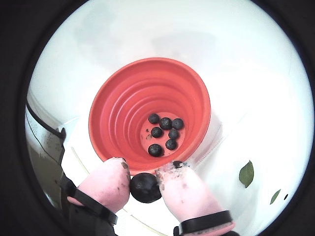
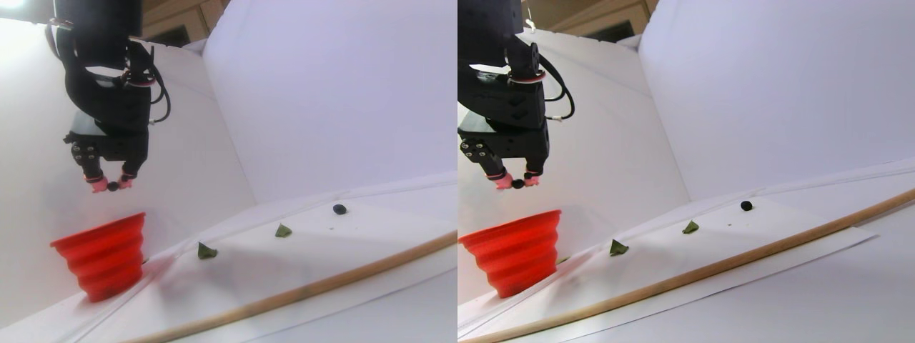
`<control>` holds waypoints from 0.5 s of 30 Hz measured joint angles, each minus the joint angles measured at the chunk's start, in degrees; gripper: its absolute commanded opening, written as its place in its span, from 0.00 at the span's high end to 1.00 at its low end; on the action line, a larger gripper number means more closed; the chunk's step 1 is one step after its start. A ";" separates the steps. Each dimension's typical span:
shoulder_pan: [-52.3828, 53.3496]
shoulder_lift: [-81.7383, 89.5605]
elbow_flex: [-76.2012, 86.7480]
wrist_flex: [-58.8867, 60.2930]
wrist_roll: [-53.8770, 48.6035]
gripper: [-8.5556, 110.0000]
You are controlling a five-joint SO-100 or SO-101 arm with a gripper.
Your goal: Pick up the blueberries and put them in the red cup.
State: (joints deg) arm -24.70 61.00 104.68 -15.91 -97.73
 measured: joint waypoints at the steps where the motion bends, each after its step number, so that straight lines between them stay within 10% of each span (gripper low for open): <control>1: -0.18 -0.44 -0.35 0.00 0.00 0.84; 15: -2.37 -6.50 -5.80 0.00 0.88 0.84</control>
State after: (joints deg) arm -27.07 54.49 98.88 -15.91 -96.86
